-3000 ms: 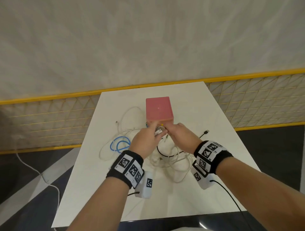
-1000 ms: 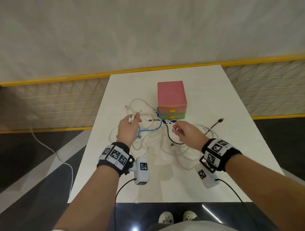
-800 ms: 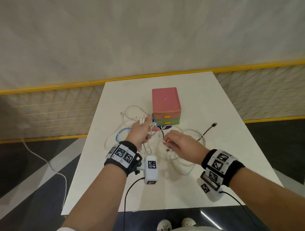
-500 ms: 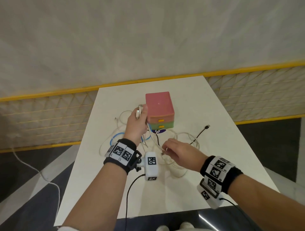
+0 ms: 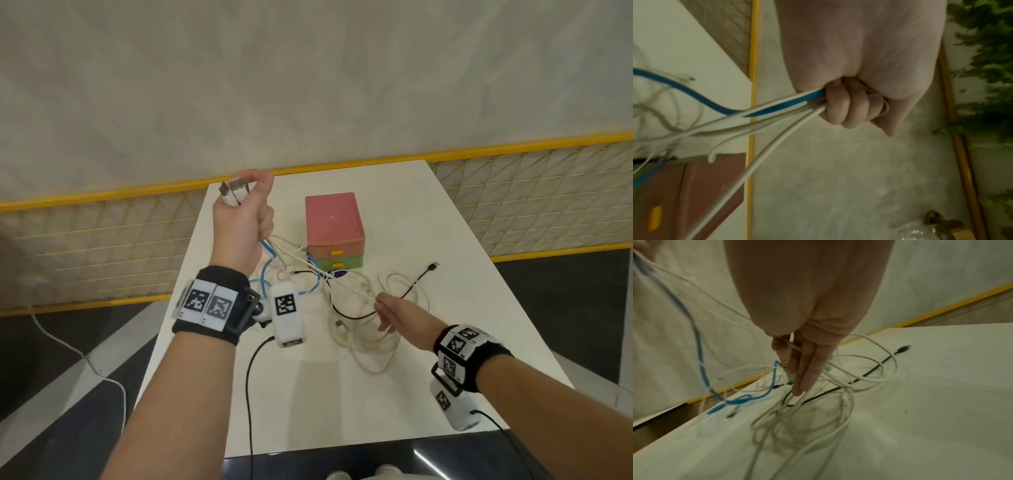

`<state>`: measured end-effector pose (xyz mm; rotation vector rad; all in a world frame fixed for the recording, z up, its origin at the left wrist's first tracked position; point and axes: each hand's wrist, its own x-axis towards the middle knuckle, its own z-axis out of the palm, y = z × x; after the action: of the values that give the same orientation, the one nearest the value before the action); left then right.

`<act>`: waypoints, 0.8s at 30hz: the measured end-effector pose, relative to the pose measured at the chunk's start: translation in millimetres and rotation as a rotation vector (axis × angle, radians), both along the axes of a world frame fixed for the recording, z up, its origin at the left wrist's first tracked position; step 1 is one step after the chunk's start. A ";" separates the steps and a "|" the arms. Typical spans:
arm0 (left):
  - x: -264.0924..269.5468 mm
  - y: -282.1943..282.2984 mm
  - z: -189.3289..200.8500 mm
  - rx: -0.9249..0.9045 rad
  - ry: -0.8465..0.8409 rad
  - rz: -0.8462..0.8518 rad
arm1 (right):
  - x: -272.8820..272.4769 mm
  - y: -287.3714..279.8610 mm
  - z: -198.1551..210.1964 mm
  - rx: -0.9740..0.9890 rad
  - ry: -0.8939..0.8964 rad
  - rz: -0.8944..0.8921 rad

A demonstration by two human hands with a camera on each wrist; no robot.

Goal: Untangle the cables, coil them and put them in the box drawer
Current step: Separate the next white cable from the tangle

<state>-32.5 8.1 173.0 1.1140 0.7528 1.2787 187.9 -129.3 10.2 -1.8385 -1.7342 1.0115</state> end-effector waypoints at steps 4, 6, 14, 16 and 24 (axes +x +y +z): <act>5.2 -8.8 -9.5 0.210 0.599 -0.081 | 9.3 12.0 13.8 0.070 -0.015 -0.104; 20.7 -22.6 -30.8 0.257 0.894 -0.220 | 3.0 19.5 31.1 0.168 -0.022 -0.108; 45.8 -39.7 -64.6 0.135 0.902 -0.275 | -15.0 29.9 70.9 0.317 0.099 -0.045; 42.0 -31.6 -48.7 0.100 0.793 -0.108 | -12.1 27.2 63.4 0.283 0.131 -0.054; 13.3 5.1 -36.9 0.128 0.634 0.318 | -1.5 16.9 36.5 0.128 0.090 -0.117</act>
<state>-19.3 13.3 136.1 1.5776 1.3768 1.2488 186.4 -112.3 46.7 -1.7638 -1.5818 0.9015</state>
